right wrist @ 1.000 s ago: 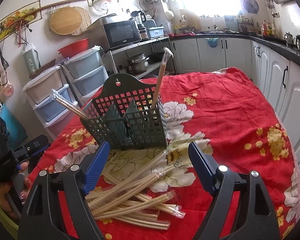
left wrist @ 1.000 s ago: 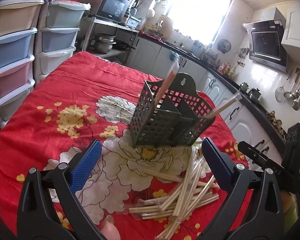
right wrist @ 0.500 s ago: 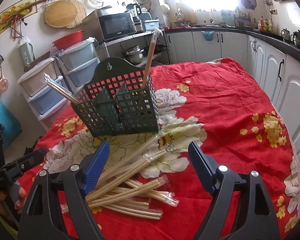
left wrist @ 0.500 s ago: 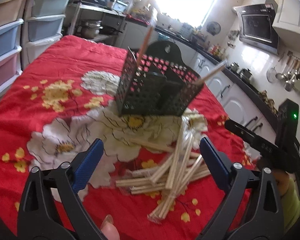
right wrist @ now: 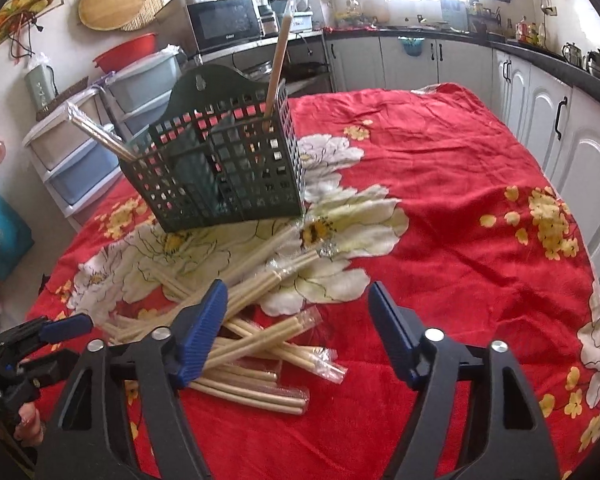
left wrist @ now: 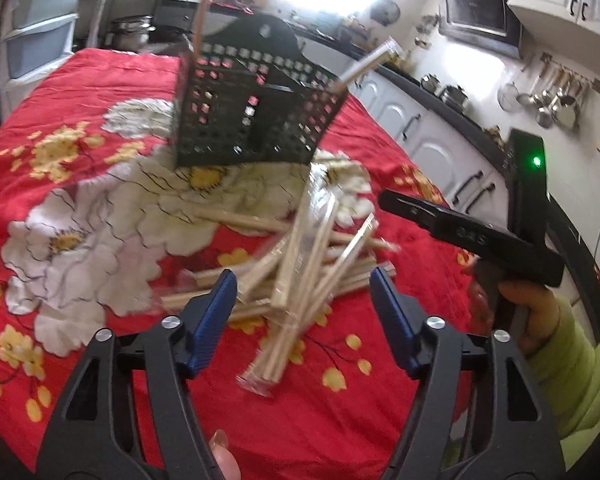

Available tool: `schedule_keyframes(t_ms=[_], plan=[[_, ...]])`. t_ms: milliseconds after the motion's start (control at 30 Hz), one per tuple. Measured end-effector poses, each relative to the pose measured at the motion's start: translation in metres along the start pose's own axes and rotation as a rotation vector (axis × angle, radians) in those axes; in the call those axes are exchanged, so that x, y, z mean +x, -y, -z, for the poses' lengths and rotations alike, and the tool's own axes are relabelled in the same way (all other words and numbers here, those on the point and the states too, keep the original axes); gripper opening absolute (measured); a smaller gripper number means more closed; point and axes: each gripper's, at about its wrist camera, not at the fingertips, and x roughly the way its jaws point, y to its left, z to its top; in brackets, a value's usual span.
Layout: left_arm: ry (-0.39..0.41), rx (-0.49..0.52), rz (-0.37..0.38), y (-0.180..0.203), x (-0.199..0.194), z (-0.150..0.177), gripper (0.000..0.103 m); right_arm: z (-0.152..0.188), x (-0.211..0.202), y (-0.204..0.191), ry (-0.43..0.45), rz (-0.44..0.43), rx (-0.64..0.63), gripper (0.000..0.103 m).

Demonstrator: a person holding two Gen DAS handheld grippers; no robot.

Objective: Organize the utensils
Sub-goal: 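Move both open tools back from the caddy toward the chopstick pile, then close the right tool on a chopstick while the left tool grasps another chopstick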

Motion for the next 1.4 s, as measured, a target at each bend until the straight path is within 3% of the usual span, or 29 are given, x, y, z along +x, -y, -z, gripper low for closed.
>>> schedule_keyframes(t_ms=[200,600,933,1200,1400], plan=[[-0.043,0.001,0.017,0.003,0.01,0.007,0.046,0.005,0.007,0.008,-0.038,-0.027,0.04,0.054],[-0.085,-0.049,-0.006,-0.01,0.025,0.007,0.039,0.011,0.015,0.01,-0.065,-0.051,0.055,0.049],[-0.088,-0.088,0.006,-0.017,0.032,0.003,0.026,0.013,0.028,0.014,-0.109,-0.084,0.096,0.044],[-0.09,-0.105,0.01,-0.022,0.031,0.003,0.019,0.013,0.034,0.028,-0.129,-0.148,0.203,0.022],[-0.09,-0.104,0.007,-0.022,0.031,0.004,0.013,0.009,0.025,0.032,-0.089,-0.171,0.233,0.013]])
